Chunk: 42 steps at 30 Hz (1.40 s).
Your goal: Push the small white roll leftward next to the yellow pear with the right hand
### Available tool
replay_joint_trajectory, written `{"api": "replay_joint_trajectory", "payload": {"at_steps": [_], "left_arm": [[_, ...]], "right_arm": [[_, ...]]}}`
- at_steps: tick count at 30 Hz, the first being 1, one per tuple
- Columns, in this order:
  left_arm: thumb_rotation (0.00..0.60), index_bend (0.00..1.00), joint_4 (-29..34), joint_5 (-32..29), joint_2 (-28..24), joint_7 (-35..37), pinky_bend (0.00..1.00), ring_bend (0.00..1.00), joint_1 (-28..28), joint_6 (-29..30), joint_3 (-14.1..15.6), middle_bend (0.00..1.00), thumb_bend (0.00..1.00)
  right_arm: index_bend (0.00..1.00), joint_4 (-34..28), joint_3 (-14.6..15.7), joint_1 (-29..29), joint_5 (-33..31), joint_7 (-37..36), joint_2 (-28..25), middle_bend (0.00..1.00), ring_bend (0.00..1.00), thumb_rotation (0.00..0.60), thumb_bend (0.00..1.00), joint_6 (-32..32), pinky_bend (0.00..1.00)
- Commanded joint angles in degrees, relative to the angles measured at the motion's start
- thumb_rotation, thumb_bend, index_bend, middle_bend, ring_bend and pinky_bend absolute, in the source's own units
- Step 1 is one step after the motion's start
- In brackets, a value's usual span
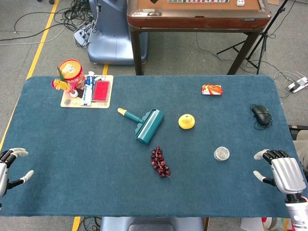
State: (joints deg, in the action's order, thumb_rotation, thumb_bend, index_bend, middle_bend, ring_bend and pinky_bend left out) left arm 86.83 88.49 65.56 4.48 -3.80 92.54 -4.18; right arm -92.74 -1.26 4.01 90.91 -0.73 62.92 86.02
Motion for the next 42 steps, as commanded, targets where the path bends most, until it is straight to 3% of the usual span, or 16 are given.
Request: {"api": "replay_joint_trajectory", "payload": {"at_steps": [1,5,10,13,18,21,23,34,42], "left_arm": [[0.6,0.4,0.4,0.4,-0.3,-1.3,0.51,0.34,0.1,0.0,0.3,0.35,0.13],[0.6,0.4,1.0,0.8,-0.2,-1.9,0.51,0.34,0.0,-0.1,0.4,0.35,0.13],[0.6,0.42,1.1,1.1,-0.3,-1.6,0.51,0.34,-0.2,-0.3,0.5,0.35,0.13],[0.6,0.42,0.9,1.2,-0.4,-1.0,0.51,0.34,-0.3,-0.6,0.6,0.35,0.13],[0.6,0.43,0.8,1.3,-0.5,-0.6,0.51,0.34,-0.3,-0.9,0.8,0.35,0.13],[0.6,0.46,0.8,1.3,-0.4,-0.9,0.51,0.34,-0.3,-1.1,0.9,0.35,0.13],[0.6,0.46,0.8,1.3,-0.4,-1.0,0.51,0.34,-0.3,-1.2,1.1,0.35,0.13],[0.6,0.48,0.9,0.2,-0.8,-0.1,0.52,0.34,0.4,-1.0,1.0,0.36,0.13],[0.6,0.5,0.3,0.5,-0.7,1.0,0.52,0.35,0.5,-0.7,1.0,0.42,0.13]], "right_arm": [[0.48,-0.3,0.3,0.1,0.4,0.6,-0.1,0.48,0.43,0.6,0.01,-0.4,0.42],[0.48,-0.3,0.2,0.2,0.5,0.7,0.3,0.48,0.43,0.6,0.01,-0.3,0.43],[0.54,2.1,-0.7,0.1,-0.2,1.6,2.1,0.52,0.46,0.6,0.0,0.7,0.68],[0.71,4.1,-1.3,0.5,-1.1,3.6,3.6,0.68,0.62,0.6,0.0,0.3,0.84],[0.95,6.6,-2.6,2.5,-3.6,7.7,5.0,0.91,0.85,0.6,0.0,-3.3,0.99],[1.0,8.0,-3.7,4.0,-4.8,9.0,6.0,0.99,0.97,0.6,0.0,-5.0,1.0],[1.0,9.3,-4.4,5.2,-5.7,9.6,6.8,1.0,1.0,0.6,0.0,-6.6,1.0],[1.0,16.3,-4.8,9.6,-9.1,10.6,12.5,1.0,1.0,0.6,0.0,-14.1,1.0],[1.0,17.9,-4.6,11.3,-11.5,13.1,15.5,1.0,1.0,0.6,0.0,-17.4,1.0]]}}
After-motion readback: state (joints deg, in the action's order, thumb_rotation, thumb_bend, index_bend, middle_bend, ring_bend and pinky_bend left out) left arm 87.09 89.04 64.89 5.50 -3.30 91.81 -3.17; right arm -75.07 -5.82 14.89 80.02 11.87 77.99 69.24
